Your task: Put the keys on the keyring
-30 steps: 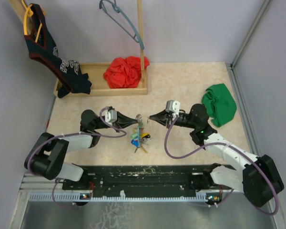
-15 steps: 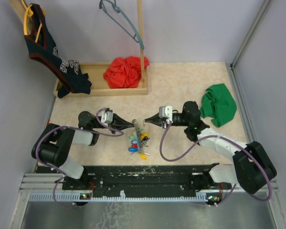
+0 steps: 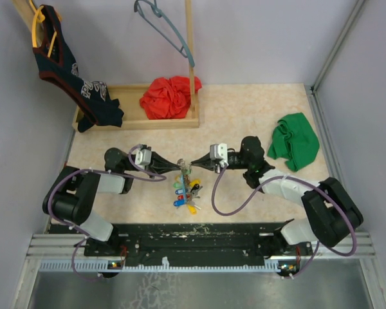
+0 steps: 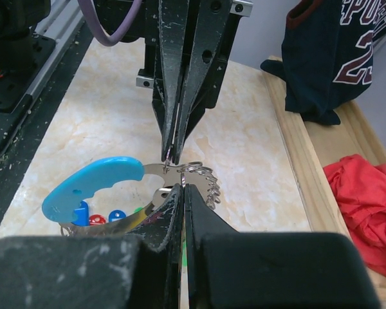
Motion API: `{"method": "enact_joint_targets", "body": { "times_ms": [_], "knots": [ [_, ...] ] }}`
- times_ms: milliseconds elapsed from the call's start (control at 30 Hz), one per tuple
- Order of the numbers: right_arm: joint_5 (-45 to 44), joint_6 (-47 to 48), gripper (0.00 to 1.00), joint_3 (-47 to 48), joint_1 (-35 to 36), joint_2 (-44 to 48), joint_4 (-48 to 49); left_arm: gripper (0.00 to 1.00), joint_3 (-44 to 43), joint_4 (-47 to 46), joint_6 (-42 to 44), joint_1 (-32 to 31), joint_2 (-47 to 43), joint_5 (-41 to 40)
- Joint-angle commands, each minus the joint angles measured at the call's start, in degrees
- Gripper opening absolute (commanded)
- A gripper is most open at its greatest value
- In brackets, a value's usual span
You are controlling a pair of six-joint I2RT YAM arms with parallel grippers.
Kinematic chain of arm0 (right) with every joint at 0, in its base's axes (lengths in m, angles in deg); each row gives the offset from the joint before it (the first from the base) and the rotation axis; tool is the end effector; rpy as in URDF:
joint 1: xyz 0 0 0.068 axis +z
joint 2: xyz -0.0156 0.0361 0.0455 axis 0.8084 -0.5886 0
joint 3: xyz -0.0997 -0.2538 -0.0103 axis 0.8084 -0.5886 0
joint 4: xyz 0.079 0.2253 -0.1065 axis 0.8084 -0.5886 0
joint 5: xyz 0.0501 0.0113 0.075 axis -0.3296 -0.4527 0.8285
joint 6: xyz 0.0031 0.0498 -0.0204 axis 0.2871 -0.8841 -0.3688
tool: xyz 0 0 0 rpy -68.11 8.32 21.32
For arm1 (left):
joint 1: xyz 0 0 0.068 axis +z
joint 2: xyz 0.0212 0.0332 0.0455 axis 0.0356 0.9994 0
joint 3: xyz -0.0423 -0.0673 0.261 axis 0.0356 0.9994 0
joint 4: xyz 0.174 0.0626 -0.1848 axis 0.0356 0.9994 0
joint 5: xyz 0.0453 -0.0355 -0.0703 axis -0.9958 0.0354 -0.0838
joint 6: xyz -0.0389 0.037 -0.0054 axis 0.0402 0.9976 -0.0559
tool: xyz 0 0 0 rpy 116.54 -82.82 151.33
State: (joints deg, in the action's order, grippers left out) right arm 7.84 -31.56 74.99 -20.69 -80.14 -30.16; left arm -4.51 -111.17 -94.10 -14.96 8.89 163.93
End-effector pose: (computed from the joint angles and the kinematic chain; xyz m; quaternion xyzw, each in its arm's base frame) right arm 0.2148 0.1764 0.2431 -0.5875 0.4010 0.3952 0.5812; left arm 0.2329 -0.1075 0.2103 0.5564 0.3866 -0.4710 0.5649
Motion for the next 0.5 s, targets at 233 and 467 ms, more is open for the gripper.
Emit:
{"method": "enact_joint_targets", "body": {
  "times_ms": [233,467],
  "knots": [
    [-2.0,-2.8,0.0,0.3,1.9,-1.5,8.2,0.0,-0.2,-15.7,2.0,0.4,-0.6,-3.5],
    [-6.3,-10.9,0.0,-0.9,3.3,-3.1,13.4,0.0,0.7,-15.7,2.5,0.3,-1.4,-5.7]
  ]
}}
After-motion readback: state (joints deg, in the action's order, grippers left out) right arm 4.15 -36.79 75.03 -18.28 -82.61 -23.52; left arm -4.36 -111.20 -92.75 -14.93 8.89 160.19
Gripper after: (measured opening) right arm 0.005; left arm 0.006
